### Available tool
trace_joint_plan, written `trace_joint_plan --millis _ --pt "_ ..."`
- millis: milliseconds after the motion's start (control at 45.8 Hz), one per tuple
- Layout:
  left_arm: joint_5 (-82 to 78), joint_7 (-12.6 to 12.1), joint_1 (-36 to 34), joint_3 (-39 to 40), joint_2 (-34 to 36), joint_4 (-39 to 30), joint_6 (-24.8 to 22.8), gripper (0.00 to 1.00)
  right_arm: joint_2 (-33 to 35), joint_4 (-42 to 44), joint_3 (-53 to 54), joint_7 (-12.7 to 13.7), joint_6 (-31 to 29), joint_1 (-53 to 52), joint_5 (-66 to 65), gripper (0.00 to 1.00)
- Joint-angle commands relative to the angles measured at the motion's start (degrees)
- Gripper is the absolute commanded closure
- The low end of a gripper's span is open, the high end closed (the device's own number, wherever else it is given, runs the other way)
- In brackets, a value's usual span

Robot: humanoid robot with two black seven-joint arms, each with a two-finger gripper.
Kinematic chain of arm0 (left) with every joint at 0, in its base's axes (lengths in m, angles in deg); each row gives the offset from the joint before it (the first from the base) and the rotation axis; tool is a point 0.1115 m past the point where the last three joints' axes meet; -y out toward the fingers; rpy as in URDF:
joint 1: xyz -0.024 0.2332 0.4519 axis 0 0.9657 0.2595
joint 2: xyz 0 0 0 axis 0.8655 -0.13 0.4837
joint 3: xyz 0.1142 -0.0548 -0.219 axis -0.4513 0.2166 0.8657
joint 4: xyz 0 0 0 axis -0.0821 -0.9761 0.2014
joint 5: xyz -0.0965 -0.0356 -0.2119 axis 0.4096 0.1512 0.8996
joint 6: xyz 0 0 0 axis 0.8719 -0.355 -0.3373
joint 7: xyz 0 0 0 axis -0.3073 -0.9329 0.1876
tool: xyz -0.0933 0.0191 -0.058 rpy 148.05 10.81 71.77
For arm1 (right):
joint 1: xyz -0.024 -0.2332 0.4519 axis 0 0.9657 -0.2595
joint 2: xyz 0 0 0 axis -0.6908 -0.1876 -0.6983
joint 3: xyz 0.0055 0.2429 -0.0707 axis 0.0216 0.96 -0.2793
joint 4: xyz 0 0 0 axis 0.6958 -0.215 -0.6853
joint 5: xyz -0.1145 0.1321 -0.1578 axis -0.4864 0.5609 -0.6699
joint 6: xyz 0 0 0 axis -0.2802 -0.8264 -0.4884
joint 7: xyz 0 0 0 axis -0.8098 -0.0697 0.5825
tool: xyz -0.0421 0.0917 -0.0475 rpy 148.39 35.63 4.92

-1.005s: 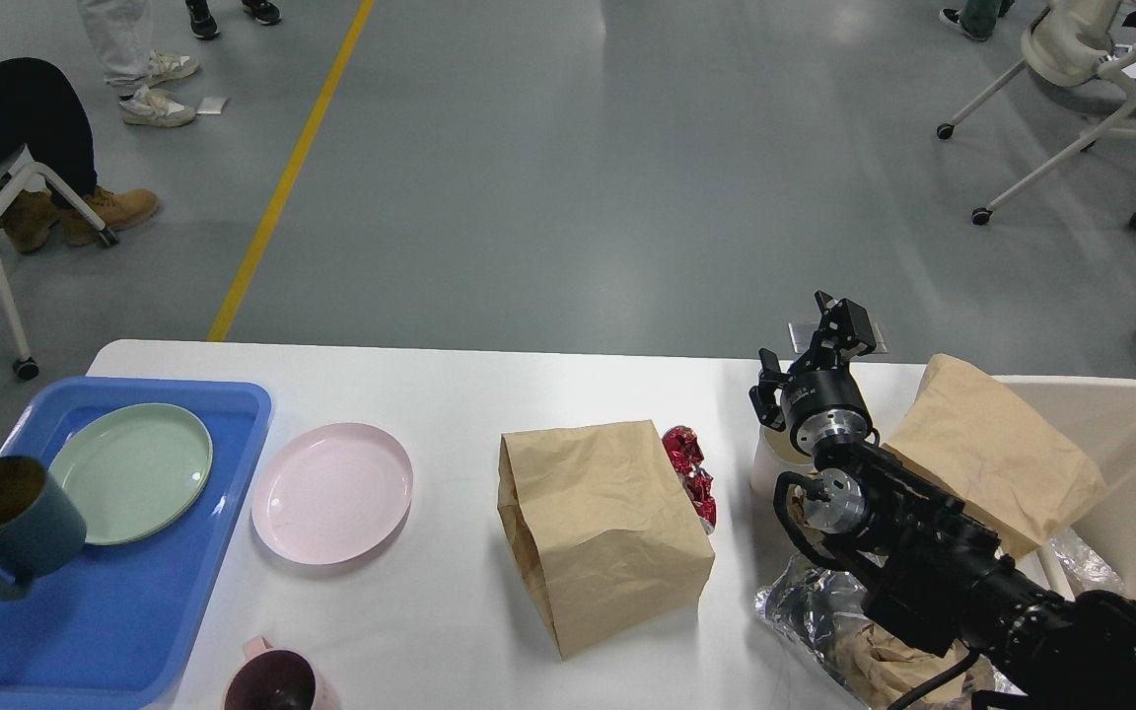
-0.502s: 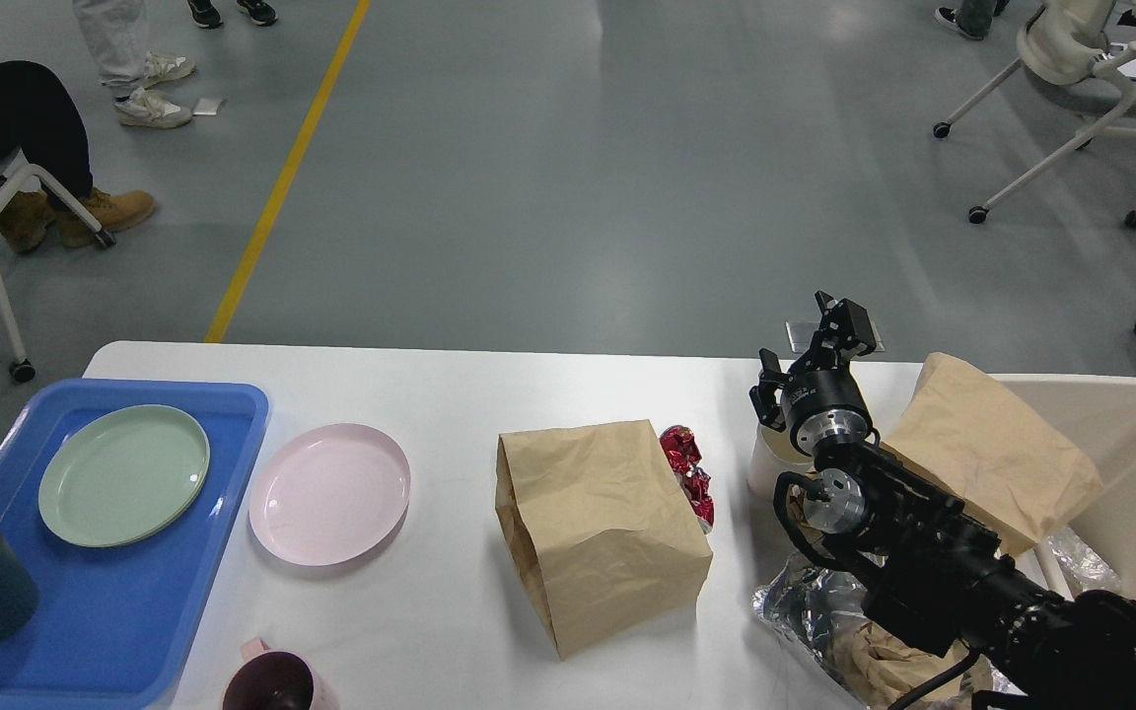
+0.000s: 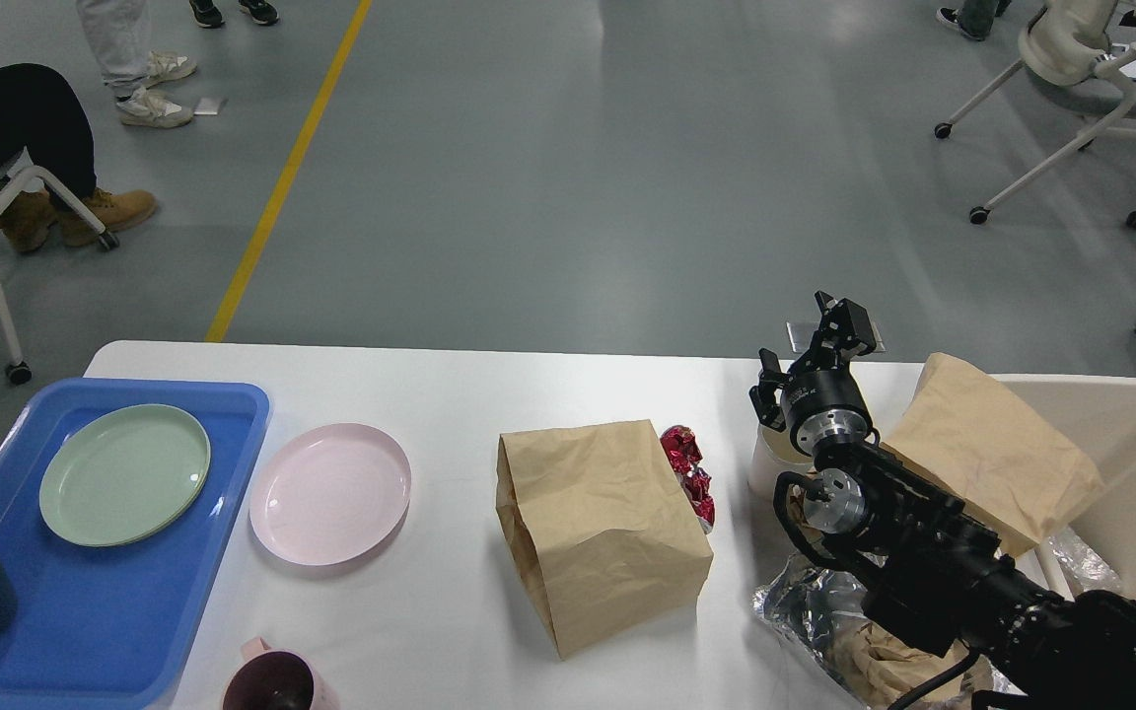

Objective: Tidy desktop
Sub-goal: 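Carry the teal mug with the left gripper to the blue tray corner, then reach the left gripper down to the pink mug and grasp it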

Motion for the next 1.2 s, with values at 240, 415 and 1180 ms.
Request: trace_joint_plan --millis 240,415,1180 --pt "0.09 -0.1 0.5 0.28 -1.19 0.32 4.31 0.79 0.0 0.0 0.0 0.0 0.0 -0.02 0.0 0.0" --pt "0.18 0.43 -0.38 0.28 -1.27 0.15 4.4 0.62 0.0 0.0 0.0 0.0 0.0 -0.02 0.0 0.0" --pt "0.0 -0.01 -22.96 -5.96 -24.21 -25.68 -4.03 0.04 0.0 0.0 0.0 0.0 0.0 0.07 0.0 0.0"
